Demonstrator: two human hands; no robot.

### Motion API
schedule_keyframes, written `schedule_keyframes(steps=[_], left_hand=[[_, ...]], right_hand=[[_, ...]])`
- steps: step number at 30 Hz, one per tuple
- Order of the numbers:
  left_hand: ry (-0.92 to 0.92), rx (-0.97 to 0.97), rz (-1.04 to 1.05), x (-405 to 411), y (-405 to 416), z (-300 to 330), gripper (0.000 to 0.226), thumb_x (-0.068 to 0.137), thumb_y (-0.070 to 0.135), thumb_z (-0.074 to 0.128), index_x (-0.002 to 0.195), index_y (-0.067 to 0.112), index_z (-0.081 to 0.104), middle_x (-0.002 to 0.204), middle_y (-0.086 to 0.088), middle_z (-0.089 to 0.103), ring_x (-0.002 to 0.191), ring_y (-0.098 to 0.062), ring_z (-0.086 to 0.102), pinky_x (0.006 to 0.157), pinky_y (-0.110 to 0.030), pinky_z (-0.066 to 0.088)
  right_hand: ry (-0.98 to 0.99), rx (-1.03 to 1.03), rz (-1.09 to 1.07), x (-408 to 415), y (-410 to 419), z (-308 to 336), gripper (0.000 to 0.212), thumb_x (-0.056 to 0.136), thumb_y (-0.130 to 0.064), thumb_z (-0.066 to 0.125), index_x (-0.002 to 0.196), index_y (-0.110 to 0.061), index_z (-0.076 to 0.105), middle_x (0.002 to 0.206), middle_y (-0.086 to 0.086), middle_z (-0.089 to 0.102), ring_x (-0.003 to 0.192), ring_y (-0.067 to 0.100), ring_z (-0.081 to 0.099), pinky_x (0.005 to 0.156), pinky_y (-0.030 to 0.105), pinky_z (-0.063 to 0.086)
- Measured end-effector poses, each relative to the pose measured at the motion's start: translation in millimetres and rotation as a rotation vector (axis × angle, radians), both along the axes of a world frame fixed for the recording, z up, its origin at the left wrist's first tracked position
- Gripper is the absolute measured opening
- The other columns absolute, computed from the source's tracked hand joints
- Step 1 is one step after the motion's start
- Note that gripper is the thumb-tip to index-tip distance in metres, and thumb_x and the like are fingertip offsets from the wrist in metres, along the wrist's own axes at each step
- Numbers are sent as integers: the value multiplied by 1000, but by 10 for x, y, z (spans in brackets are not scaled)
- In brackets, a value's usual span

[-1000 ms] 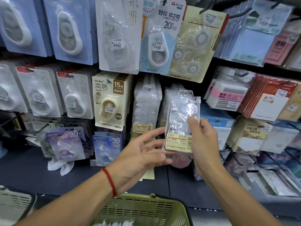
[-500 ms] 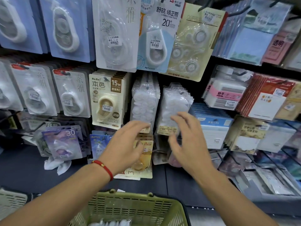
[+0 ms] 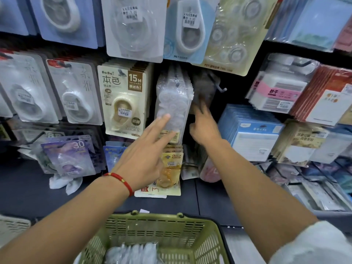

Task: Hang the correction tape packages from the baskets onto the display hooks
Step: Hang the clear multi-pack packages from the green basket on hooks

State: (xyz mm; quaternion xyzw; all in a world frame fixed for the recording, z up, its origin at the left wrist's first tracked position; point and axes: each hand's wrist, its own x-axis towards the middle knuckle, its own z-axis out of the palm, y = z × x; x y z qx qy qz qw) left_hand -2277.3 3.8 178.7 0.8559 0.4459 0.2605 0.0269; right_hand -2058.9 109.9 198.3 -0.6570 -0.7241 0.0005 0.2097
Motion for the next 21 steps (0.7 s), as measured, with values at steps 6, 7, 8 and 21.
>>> schedule_keyframes(steps=[6,7,8,21], left_hand=[[41,-52,-9,-165,-142,-253,49,91,4,61,137,22,61,148,4,52,135,-23,53,96,-44,57],[90,-80,-9,-219,-190,-337,42,94,8,59,133,26,61,138,6,57,124,-22,59,86,-44,58],[156,-110,-13,-277,-244,-426,38,95,11,57,129,28,61,131,7,59,118,-22,61,79,-44,58],[373,-690,777,-950,-1376,-2065,97,83,22,77,162,28,20,157,-19,30,145,-43,31,110,-60,43]], right_hand=[[318,80,2,-11,-381,-230,47,96,-6,53,143,-8,60,147,13,56,127,30,59,105,35,46],[343,109,10,13,-589,-350,42,96,-9,52,136,-12,64,137,9,62,118,26,62,100,35,48],[353,118,10,57,-810,-490,38,94,-14,51,129,-15,67,126,5,66,110,23,64,95,35,50],[142,-714,-358,769,-2885,-2392,72,105,-26,57,160,-9,15,142,20,51,125,42,58,96,47,50]])
